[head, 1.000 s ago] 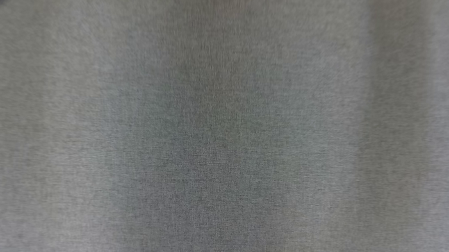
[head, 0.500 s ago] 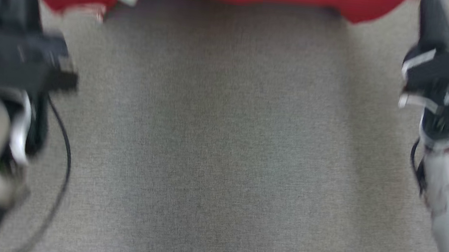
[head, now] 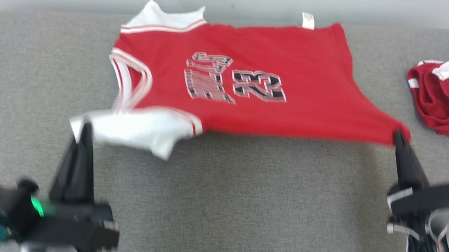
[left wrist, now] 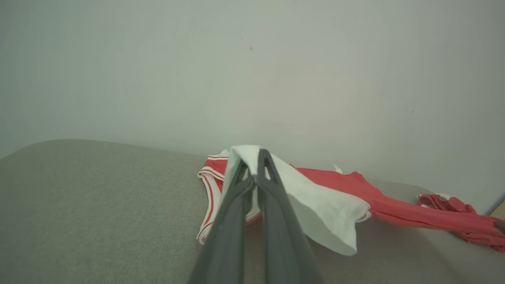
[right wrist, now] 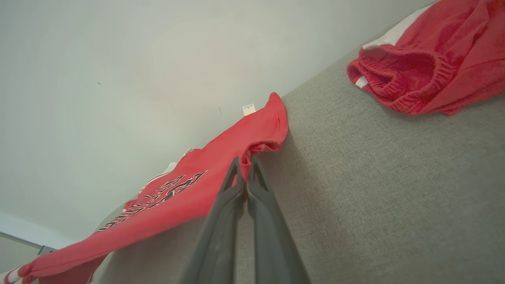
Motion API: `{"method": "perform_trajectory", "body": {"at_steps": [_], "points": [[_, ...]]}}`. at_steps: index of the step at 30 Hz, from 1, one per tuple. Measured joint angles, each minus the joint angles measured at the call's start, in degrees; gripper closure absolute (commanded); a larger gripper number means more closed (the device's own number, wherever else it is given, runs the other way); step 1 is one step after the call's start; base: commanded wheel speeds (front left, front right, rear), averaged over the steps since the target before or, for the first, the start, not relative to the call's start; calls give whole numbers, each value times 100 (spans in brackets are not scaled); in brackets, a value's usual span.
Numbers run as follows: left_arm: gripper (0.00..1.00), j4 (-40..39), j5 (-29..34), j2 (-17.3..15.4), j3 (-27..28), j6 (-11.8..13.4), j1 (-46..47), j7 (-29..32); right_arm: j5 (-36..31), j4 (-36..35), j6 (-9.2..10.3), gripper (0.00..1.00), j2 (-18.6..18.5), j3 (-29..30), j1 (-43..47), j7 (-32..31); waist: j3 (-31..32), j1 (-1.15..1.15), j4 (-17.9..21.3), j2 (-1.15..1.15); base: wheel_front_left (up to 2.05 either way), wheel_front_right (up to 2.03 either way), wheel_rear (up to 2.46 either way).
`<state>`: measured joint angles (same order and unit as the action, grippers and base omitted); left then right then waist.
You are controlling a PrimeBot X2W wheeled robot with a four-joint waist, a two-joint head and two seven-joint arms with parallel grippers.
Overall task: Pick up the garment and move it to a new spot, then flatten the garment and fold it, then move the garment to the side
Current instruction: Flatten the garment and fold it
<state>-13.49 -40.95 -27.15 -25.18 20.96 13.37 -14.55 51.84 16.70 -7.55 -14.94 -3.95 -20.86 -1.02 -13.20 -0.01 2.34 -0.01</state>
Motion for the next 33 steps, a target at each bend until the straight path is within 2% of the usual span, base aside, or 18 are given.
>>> {"method": "perform_trajectory", "body": {"at_steps": [3, 8, 14, 18, 26, 33], "points": [[100, 42, -86, 208, 26, 16, -568, -27, -8, -116, 0, 100, 44, 135, 481, -54, 111, 1, -32, 0, 0, 0, 0], [100, 220, -86, 493, 22, -136, -1382, -34, -120, -233, 0, 100, 172, 354, 1185, -157, 341, 0, -101, 0, 0, 0, 0], [100, 445, -4, 855, 79, -388, -1971, -43, -336, -367, 0, 100, 343, 620, 1889, -307, 585, 0, -233, 0, 0, 0, 0], [100, 514, 82, 1026, 116, -442, -2291, -47, -524, -489, 0, 100, 447, 832, 2348, -463, 723, 0, -327, 1, 0, 0, 0], [100, 770, 164, 1126, 79, -693, -2666, -48, -808, -732, 0, 100, 635, 1404, 2949, -765, 784, 0, -489, 1, 0, 0, 0], [100, 923, 307, 1114, 85, -893, -2392, -47, -949, -896, 0, 100, 878, 1418, 2842, -964, 636, 1, -448, 1, 0, 0, 0]]}}
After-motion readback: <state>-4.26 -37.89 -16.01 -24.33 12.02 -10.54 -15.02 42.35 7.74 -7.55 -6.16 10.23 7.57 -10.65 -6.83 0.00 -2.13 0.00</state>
